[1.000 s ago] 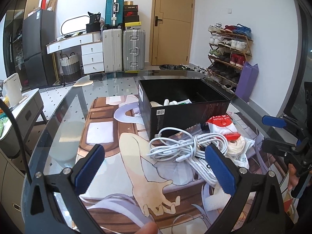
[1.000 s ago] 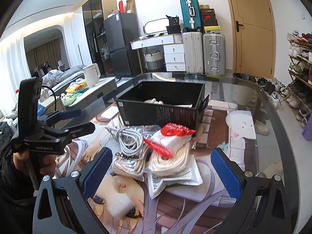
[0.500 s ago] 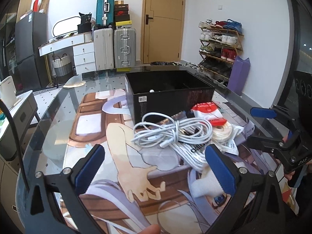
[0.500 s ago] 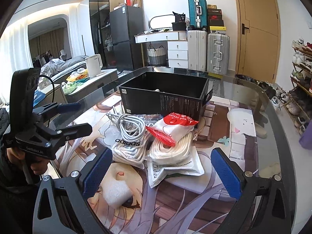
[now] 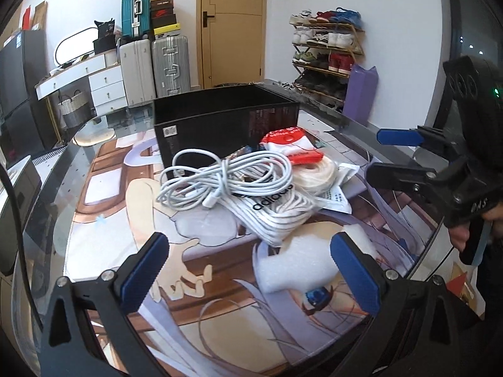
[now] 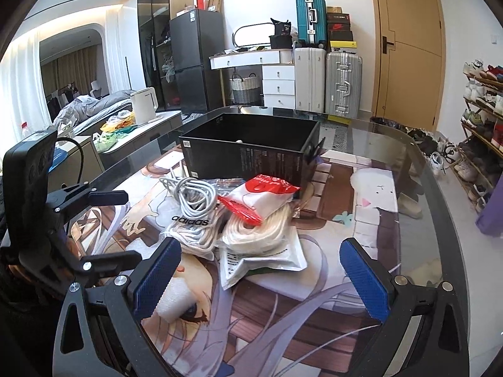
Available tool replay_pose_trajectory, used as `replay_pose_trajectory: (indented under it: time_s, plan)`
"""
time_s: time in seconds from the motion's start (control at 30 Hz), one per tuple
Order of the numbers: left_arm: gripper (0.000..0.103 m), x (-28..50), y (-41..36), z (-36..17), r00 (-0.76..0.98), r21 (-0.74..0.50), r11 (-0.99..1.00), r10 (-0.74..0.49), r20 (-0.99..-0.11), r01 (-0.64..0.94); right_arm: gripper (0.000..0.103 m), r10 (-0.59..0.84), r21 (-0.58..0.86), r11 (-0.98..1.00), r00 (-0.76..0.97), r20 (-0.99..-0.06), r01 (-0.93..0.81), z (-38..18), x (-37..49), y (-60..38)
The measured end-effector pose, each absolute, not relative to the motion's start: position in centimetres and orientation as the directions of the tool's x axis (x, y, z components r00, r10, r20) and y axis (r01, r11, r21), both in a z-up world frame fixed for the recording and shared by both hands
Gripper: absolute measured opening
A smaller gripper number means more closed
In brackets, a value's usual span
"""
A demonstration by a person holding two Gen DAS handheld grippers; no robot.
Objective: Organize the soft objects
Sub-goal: 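Withdraw both open grippers from the black box back toward the pile, then grasp the white foam block with the left gripper and lift it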
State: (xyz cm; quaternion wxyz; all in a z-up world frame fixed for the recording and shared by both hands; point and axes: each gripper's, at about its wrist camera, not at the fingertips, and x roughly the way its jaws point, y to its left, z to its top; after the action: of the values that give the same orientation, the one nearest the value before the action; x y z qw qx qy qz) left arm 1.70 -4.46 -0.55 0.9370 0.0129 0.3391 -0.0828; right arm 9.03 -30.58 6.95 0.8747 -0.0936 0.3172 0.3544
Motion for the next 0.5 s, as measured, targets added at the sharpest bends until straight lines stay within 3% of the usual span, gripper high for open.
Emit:
replay_pose_trajectory:
  time_s: [0.5]
  plan:
    - [0.103,1.1,-7.7,-1.1,0.734,0.006,0.974,-0.165,-0.659,0.225,0.102,0.544,0.06,0.744,0.55,-0.634,-0.666,6.4,9.4,-30.8]
